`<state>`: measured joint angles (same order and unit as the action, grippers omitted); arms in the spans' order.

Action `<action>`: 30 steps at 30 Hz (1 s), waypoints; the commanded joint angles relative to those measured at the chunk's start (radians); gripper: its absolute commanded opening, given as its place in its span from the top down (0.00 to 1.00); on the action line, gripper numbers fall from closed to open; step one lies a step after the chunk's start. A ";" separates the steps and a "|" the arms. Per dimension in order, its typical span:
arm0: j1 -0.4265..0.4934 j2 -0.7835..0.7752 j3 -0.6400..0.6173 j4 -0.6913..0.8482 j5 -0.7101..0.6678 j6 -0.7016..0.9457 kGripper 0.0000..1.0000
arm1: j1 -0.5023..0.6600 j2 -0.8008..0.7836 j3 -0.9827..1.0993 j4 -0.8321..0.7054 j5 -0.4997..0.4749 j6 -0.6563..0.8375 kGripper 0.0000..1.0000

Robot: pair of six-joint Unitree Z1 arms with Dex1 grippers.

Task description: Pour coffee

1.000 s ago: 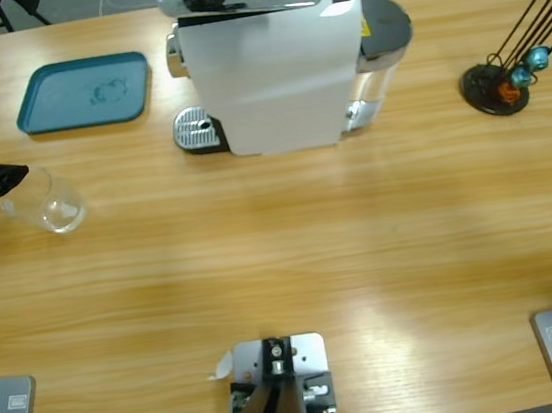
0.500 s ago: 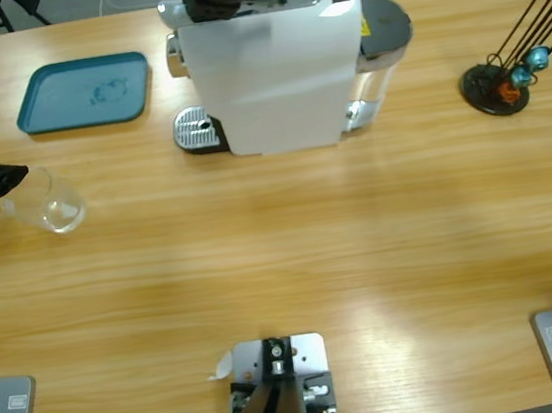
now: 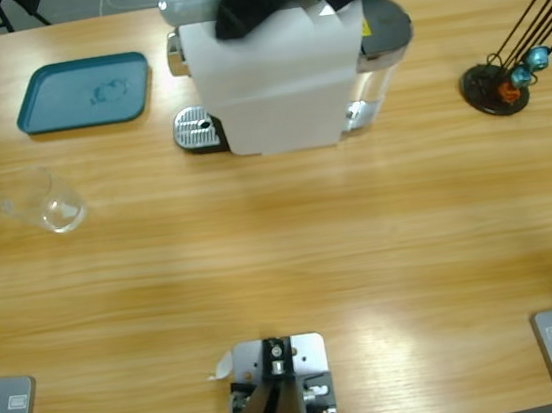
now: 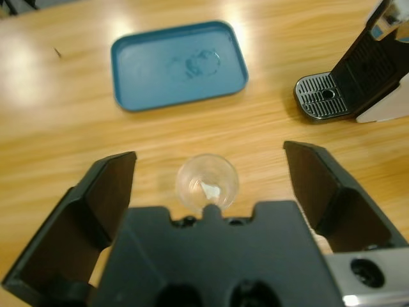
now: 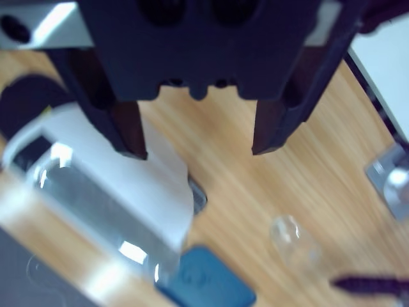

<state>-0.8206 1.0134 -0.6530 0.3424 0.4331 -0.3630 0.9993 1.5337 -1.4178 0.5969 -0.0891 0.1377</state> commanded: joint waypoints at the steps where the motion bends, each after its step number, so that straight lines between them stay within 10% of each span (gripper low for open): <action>1: -0.025 0.147 0.045 0.086 0.051 -0.135 0.01 | 0.010 -0.183 0.275 -0.055 0.006 0.072 0.00; 30: -0.198 0.367 0.267 -0.310 0.170 -0.269 0.00 | 0.010 -0.134 0.404 -0.200 0.003 0.157 0.00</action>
<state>-0.9773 1.2868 -0.4135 0.0758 0.5618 -0.6629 1.0004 1.3647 -1.0441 0.4148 -0.1004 0.2808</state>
